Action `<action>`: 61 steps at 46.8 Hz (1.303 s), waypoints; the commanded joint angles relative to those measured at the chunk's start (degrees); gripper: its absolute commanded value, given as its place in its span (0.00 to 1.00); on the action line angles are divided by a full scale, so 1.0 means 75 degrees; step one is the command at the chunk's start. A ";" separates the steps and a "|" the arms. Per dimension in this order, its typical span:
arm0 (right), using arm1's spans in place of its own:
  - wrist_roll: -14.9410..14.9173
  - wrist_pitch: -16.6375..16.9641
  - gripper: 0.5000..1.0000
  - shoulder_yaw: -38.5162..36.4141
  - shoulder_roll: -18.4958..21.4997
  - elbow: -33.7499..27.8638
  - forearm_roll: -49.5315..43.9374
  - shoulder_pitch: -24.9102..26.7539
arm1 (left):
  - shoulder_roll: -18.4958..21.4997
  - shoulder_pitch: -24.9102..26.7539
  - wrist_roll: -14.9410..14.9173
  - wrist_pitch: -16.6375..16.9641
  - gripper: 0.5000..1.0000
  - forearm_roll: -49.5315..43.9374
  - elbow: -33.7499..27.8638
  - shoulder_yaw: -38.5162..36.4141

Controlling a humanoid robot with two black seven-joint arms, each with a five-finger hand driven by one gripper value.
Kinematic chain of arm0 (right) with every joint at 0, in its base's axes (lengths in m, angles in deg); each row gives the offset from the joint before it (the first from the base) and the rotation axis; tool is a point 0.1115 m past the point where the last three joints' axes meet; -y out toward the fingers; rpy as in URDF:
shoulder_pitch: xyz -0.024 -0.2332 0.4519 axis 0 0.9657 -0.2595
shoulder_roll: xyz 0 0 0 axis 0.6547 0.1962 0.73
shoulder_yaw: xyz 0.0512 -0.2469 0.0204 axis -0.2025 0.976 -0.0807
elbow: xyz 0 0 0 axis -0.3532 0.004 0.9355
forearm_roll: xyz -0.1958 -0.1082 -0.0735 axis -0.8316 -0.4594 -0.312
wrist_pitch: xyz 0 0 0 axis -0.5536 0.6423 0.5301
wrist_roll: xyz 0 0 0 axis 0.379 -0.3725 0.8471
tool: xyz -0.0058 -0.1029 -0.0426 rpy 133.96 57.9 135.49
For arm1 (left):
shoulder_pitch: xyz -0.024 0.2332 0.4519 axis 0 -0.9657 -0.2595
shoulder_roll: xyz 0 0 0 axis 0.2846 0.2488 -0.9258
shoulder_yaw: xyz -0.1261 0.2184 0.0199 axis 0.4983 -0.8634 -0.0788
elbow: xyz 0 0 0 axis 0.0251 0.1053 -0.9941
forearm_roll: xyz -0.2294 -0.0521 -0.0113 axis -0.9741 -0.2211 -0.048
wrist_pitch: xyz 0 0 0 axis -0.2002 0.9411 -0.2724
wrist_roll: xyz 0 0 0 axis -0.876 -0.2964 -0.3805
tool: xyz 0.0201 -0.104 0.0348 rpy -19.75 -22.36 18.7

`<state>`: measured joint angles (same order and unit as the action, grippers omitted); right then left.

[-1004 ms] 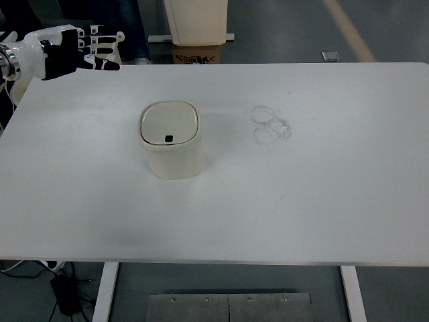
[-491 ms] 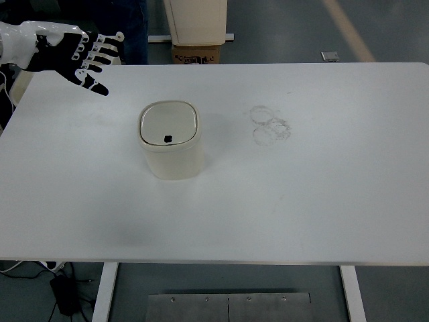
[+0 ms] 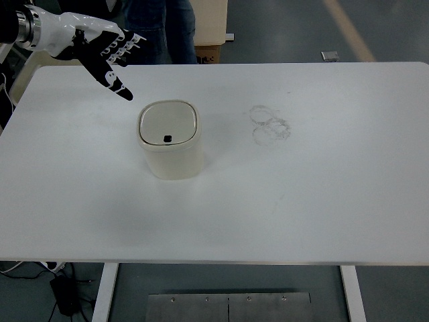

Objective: Open trash bin

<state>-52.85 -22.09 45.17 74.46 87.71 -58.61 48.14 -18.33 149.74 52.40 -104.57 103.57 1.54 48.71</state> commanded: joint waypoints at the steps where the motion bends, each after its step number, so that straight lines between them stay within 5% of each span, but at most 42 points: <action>1: -0.0001 0.0002 0.99 0.0000 0.0000 0.0001 -0.0001 -0.0001 | -0.0106 0.0142 -0.0001 0.0001 1.00 0.0001 -0.0173 -0.0177; 9: -0.0001 0.0002 0.99 0.0000 0.0000 0.0001 -0.0001 -0.0001 | -0.0154 0.0131 -0.0001 0.0001 1.00 -0.0057 -0.0712 -0.0517; 61: -0.0001 0.0002 0.99 0.0000 0.0000 0.0001 -0.0001 -0.0001 | 0.0034 -0.0408 -0.0001 0.0001 1.00 -0.0690 -0.0912 -0.0869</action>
<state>-52.86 -22.07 45.17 74.46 87.72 -58.64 48.14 -18.07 146.89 52.38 -104.56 98.39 -5.29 42.41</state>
